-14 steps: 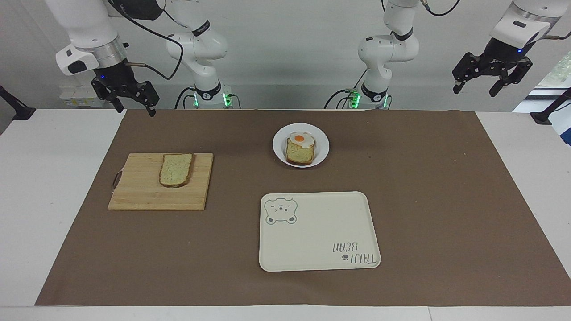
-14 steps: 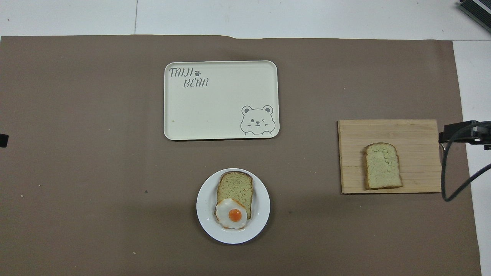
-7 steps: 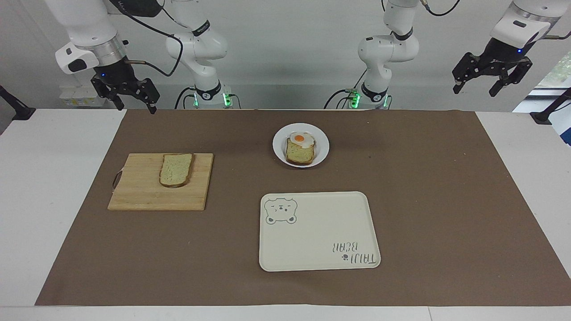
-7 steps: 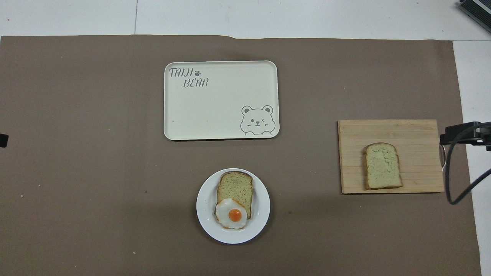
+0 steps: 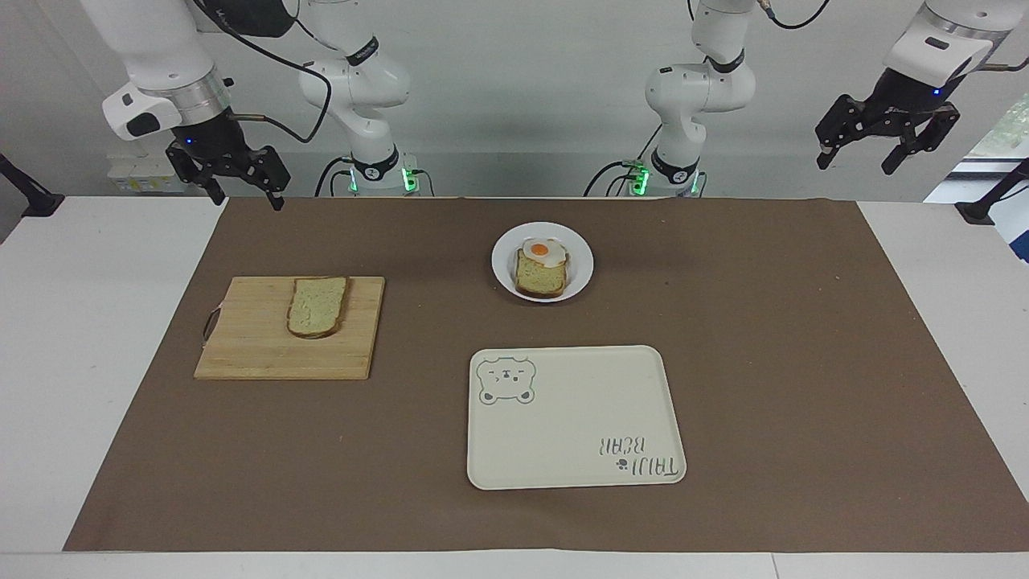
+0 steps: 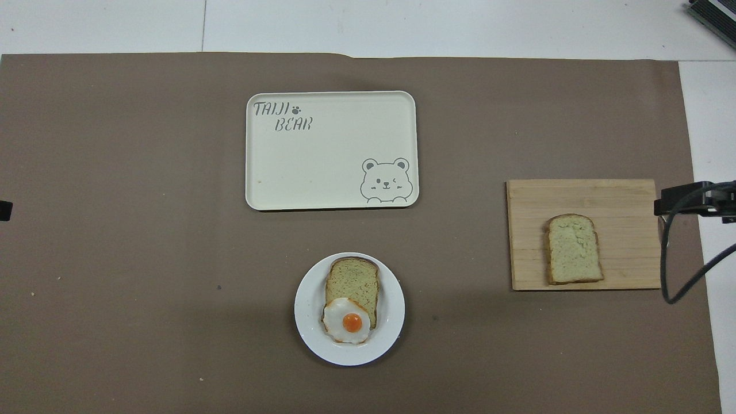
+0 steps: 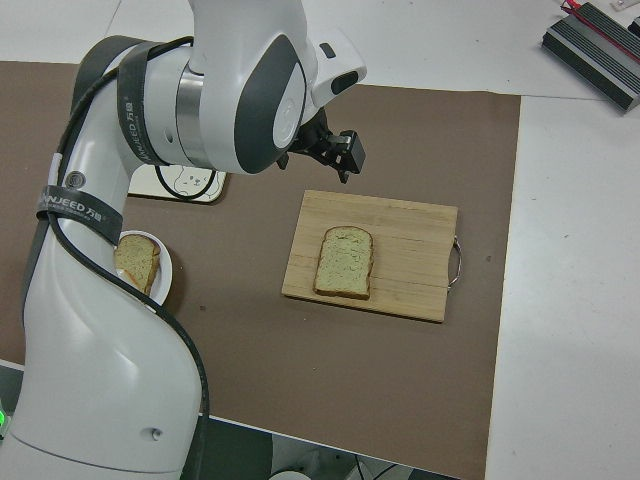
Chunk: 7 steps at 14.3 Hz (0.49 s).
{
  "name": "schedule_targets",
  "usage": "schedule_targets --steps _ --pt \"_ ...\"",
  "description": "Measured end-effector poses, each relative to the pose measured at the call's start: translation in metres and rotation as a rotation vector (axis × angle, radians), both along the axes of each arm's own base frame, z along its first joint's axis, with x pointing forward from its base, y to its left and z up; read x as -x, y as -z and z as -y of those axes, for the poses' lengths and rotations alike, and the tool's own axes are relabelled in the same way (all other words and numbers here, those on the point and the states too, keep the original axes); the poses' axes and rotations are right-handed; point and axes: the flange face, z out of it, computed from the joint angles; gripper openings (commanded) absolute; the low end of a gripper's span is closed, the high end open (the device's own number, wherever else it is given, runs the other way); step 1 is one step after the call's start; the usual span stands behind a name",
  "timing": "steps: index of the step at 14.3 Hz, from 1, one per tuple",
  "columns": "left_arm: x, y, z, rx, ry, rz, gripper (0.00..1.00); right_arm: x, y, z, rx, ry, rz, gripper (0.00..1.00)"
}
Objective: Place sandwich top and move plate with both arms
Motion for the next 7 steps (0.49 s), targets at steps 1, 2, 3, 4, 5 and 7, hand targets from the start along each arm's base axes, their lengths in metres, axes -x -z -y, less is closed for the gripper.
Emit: schedule_targets --steps 1,2,3,4,5,7 --pt "0.0 0.0 0.0 0.0 0.0 0.0 1.0 0.0 0.001 0.001 0.0 0.001 -0.001 1.0" --pt "0.0 0.0 0.0 0.0 0.0 0.0 1.0 0.0 0.002 0.002 -0.001 0.0 -0.005 1.0" --pt "0.0 0.0 0.0 0.0 0.0 0.0 1.0 0.001 0.006 0.004 -0.001 -0.004 -0.012 1.0" --pt "0.0 0.0 0.0 0.0 0.0 0.0 1.0 0.001 0.012 0.009 -0.002 -0.017 -0.016 1.0" --pt "0.0 0.0 0.0 0.0 0.0 0.0 1.0 -0.001 0.02 0.015 -0.001 -0.036 -0.009 1.0" --pt "0.0 0.0 0.0 0.0 0.0 0.0 1.0 -0.006 0.044 0.022 -0.001 -0.068 0.002 1.0"
